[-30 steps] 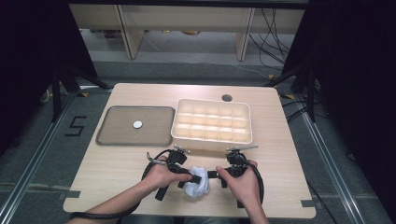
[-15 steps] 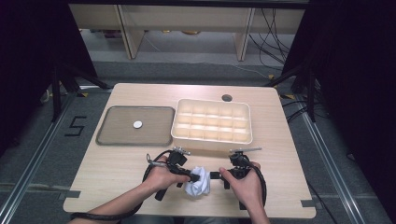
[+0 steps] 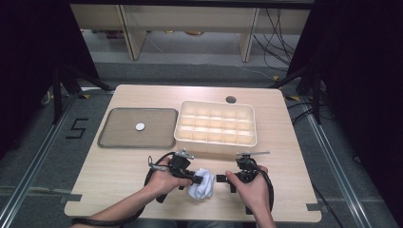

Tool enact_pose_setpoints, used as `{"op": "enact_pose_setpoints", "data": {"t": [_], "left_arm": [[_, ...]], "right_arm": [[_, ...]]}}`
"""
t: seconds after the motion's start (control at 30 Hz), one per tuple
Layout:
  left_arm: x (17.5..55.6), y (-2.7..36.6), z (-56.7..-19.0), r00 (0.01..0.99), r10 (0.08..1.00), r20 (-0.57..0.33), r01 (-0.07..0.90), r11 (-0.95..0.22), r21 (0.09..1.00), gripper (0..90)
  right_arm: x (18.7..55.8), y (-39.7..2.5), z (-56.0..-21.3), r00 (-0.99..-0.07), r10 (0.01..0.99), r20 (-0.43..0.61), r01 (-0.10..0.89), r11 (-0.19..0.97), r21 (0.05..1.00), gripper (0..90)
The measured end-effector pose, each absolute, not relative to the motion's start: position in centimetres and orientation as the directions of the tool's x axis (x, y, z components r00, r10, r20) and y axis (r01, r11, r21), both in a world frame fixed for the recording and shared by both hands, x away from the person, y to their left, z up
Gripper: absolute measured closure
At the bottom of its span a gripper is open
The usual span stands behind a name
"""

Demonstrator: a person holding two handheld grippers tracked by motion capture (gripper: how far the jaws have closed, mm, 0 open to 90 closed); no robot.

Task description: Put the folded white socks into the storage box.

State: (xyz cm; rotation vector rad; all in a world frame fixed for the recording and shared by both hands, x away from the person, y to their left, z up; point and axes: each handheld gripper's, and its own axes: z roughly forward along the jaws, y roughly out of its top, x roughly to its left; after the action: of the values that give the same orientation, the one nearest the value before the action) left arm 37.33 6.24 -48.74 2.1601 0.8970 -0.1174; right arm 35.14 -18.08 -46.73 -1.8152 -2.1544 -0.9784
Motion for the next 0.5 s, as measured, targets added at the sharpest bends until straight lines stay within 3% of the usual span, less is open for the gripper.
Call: {"op": "enact_pose_setpoints", "data": {"t": [0.17,0.2,0.37,0.5], "left_arm": [[36.9,6.6,-47.7,0.779,0.552,-0.297,0.579,-0.453,0.677,71.7],[36.8,6.8,-47.4,0.788,0.548,-0.280,0.560,-0.450,0.695,71.7],[36.3,7.3,-46.8,0.783,0.564,-0.261,0.550,-0.434,0.713,71.7],[36.4,7.9,-46.3,0.806,0.560,-0.191,0.480,-0.430,0.765,71.7]], "right_arm": [[34.9,-18.4,-46.6,-0.260,0.825,0.502,0.915,0.044,0.400,46.8],[35.0,-18.6,-46.9,-0.305,0.826,0.475,0.889,0.068,0.452,47.7],[34.9,-18.7,-46.8,-0.329,0.827,0.456,0.874,0.083,0.480,49.4],[34.7,-18.6,-46.6,-0.318,0.839,0.441,0.873,0.078,0.482,50.8]]}}
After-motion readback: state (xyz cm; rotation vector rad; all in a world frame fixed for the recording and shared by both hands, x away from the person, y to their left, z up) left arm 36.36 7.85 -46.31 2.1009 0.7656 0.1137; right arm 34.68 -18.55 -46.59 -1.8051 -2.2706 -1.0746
